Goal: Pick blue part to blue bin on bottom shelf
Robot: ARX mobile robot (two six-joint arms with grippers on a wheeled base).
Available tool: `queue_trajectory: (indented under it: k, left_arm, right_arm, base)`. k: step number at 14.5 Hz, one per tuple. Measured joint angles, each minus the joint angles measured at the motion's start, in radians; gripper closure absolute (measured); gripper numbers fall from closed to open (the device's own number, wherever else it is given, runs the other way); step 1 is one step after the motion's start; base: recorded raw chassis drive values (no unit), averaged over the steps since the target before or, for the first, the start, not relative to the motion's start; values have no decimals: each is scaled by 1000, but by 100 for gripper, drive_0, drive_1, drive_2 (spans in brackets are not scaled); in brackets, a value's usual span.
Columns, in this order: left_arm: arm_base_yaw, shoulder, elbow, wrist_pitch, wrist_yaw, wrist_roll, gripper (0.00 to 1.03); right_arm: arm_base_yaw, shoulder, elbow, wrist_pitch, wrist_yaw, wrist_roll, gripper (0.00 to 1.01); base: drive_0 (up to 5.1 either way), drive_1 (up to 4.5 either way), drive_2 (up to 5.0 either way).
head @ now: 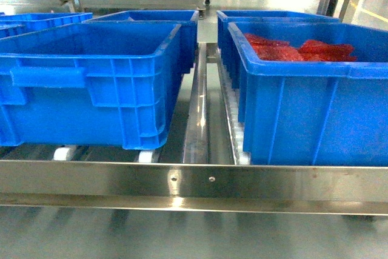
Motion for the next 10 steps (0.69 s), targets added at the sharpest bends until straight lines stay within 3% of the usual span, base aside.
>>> queue_trajectory:
  k: [10]
  left_arm:
    - [0,0,0,1,0,0,60]
  right_arm:
    - [0,0,0,2,0,0,3]
  base:
    - [-3,400,-406]
